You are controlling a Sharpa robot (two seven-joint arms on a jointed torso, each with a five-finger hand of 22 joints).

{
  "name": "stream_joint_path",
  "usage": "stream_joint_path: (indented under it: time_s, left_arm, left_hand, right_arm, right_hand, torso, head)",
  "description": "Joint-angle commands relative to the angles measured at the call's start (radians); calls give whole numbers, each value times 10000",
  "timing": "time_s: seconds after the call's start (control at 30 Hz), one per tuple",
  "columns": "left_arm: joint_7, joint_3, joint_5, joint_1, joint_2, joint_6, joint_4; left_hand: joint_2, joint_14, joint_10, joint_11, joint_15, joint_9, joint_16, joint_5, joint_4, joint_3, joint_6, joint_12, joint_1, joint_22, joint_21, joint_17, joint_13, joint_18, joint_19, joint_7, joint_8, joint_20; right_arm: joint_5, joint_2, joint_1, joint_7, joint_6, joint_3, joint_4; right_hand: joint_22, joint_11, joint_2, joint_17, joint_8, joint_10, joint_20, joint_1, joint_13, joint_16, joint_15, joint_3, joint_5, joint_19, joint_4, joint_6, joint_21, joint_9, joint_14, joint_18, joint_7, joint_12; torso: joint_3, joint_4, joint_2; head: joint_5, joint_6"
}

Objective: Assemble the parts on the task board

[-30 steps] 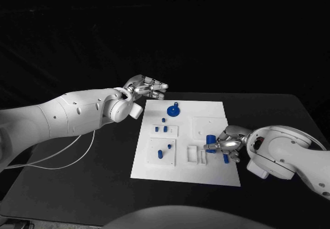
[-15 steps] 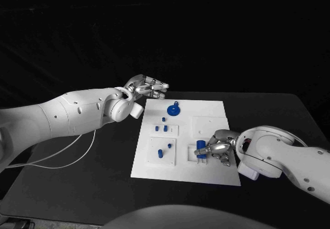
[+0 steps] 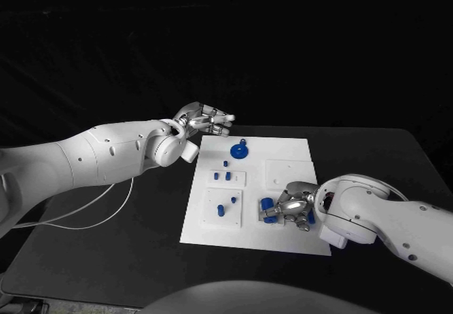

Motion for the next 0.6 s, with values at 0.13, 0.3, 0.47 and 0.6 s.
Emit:
stream_joint_path:
  time_s: [0.13,0.3,0.47,0.6]
  left_arm:
    - [144,8,-31,-3,35,163,23]
    - [132,9,-24,-3,31,183,27]
    - [118,9,-22,-3,19,184,30]
    - [113,9,-22,-3,15,185,33]
  left_hand:
    - [-189,-69,-72,-1,14,8,-23,-3,364,-259,-94,-2,-318,-43,34,22,16,-60,-15,14,5,50]
    - [-218,-80,-81,8,21,5,-24,-20,544,-415,-115,-7,-352,-70,42,27,16,-57,-12,18,-4,54]
    - [-209,-79,-82,7,21,5,-24,5,585,-413,-119,-6,-335,-80,45,29,16,-57,-14,19,-2,55]
    - [-209,-79,-82,7,21,5,-24,5,585,-413,-119,-6,-335,-80,45,29,16,-57,-14,19,-2,55]
  right_arm:
    - [-152,73,-58,-656,166,-62,-79]
    - [-169,122,-53,-660,277,-65,-164]
    - [-255,162,-52,-658,155,-68,-244]
    - [-321,181,-51,-655,58,-70,-287]
  right_hand:
    - [33,-37,143,25,-21,62,25,117,21,67,10,1257,-106,476,-1280,58,68,-31,35,-111,-15,6]
    - [40,-13,-41,19,-27,42,37,69,-27,47,29,993,-887,471,-953,77,35,-115,34,-106,4,-69]
    - [31,75,-474,10,-27,51,85,244,-62,20,81,337,-3306,471,241,116,-22,-205,36,-56,89,-96]
    - [40,82,-770,10,-28,36,69,19,-89,-9,74,-55,-3351,473,818,95,-20,-286,23,-54,124,-149]
  torso:
    - [-3,-3,6]
    - [-9,5,3]
    - [-9,3,5]
    - [-11,2,4]
  head:
    - [14,9]
    - [14,-3]
    - [31,-5]
    - [44,-5]
